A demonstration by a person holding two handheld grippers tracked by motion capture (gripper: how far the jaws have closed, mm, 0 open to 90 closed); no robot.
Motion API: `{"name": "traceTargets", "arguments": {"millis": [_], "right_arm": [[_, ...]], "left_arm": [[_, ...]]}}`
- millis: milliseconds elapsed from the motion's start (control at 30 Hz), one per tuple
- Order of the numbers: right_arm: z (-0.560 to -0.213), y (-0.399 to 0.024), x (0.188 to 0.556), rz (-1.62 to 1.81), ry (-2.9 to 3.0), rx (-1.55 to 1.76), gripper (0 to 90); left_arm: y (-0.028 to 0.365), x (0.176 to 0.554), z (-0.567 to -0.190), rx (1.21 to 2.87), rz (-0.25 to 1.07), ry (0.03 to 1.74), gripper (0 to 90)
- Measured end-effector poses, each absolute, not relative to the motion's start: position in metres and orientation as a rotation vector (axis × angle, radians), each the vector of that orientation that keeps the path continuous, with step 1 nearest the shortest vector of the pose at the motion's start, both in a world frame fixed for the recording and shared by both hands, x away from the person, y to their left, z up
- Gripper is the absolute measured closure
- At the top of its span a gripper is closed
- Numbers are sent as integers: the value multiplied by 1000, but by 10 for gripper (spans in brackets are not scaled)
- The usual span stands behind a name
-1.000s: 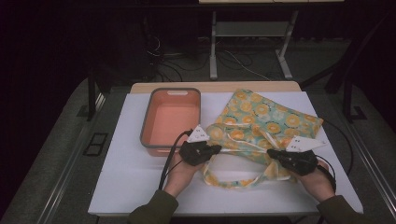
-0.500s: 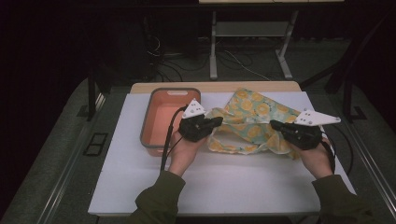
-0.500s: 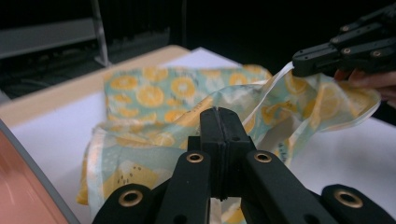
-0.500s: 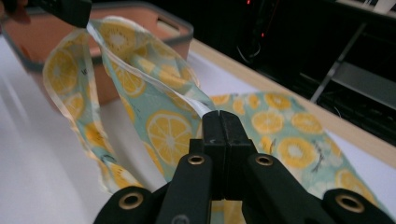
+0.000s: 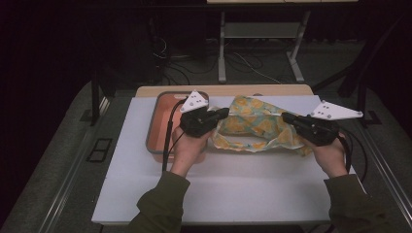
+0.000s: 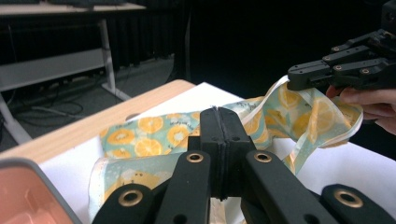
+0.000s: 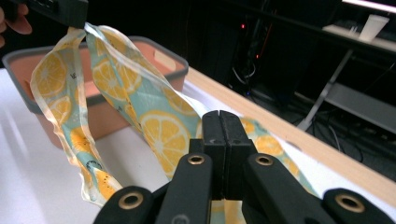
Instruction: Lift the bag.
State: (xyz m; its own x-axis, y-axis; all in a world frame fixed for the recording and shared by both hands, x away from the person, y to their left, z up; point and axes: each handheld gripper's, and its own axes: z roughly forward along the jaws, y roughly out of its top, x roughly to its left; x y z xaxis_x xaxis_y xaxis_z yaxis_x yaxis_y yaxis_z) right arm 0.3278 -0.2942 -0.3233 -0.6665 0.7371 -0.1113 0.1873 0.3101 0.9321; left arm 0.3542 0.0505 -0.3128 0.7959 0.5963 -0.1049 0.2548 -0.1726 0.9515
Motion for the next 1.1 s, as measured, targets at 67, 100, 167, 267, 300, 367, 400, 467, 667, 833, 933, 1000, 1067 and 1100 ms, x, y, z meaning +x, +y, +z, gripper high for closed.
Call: {"name": "traceTargets", "arguments": {"millis": [67, 100, 167, 267, 300, 367, 400, 467, 667, 833, 933, 1000, 1067, 1100], "right_arm": [[-330, -293, 332, 1331, 2069, 832, 900], [-333, -293, 335, 1315, 2081, 835, 900], [-340, -294, 341, 1304, 2099, 857, 900], [-350, -296, 349, 1283, 2126, 897, 900], [-354, -296, 352, 1273, 2134, 907, 900], [-360, -297, 357, 1257, 2149, 936, 900], [-364, -297, 360, 1254, 2155, 943, 900], [-370, -296, 364, 1243, 2170, 961, 900], [-379, -298, 368, 1265, 2207, 1007, 888], [-377, -300, 365, 1350, 2234, 1025, 637], [-375, -301, 363, 1418, 2250, 1030, 539], [-373, -301, 360, 1457, 2261, 1026, 490], [-371, -300, 356, 1473, 2281, 1013, 430], [-370, -299, 354, 1473, 2292, 1006, 400]], "left_arm": [[49, 359, -319, 1772, 335, 682, 899], [48, 361, -323, 1779, 328, 695, 899], [46, 367, -330, 1797, 309, 720, 899], [40, 374, -340, 1827, 295, 752, 899], [38, 376, -343, 1837, 297, 763, 898], [35, 381, -347, 1855, 296, 780, 898], [34, 383, -350, 1861, 288, 792, 898], [33, 386, -353, 1869, 283, 805, 897], [36, 384, -355, 1881, 283, 802, 791], [41, 375, -355, 1898, 257, 766, 573], [44, 369, -354, 1910, 250, 743, 457], [46, 365, -353, 1911, 237, 721, 396], [48, 360, -352, 1916, 233, 697, 332], [49, 357, -352, 1920, 233, 684, 306]]}}
